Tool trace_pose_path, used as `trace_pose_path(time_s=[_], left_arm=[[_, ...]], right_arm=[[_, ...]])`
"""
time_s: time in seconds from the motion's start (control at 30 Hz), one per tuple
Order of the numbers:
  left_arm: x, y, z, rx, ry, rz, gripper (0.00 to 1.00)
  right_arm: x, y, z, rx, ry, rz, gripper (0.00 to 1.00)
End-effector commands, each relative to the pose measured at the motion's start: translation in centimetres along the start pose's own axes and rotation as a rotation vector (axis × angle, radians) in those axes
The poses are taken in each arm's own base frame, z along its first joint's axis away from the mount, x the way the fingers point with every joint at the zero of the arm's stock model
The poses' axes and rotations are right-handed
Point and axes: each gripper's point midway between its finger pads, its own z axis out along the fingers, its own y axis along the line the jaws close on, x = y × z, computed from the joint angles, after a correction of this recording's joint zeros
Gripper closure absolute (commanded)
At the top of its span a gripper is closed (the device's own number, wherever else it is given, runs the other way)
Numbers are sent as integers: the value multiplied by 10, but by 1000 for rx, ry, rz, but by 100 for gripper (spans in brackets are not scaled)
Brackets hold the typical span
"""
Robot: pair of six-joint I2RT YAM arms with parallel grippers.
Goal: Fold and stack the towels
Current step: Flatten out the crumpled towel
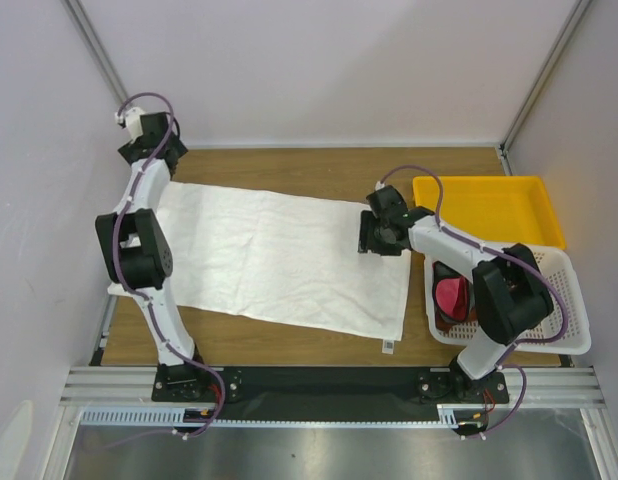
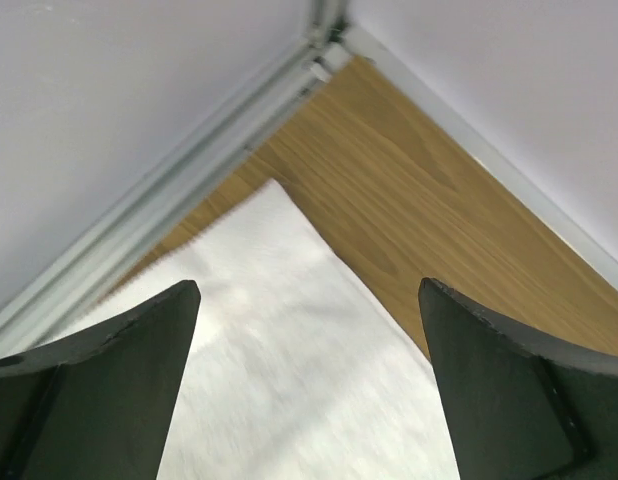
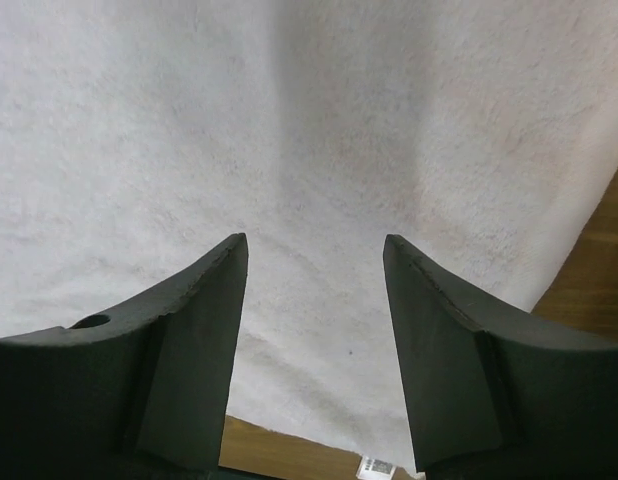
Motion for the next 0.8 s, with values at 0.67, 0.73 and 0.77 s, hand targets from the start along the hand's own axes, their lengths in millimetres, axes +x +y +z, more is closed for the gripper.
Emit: trace_pose_path(time_s=[0.67,0.73,0.77], left_arm=[[251,-78,-372,800,280,252,16],[280,-79,-394,867,305,291,18],[296,-79,-395,863,327,312,18]], right_arm=[[-103,-46,48,128,-236,139,43],[-106,-48,53,134,-245,141,43],[-105,-50,57,138,-243,137,43]])
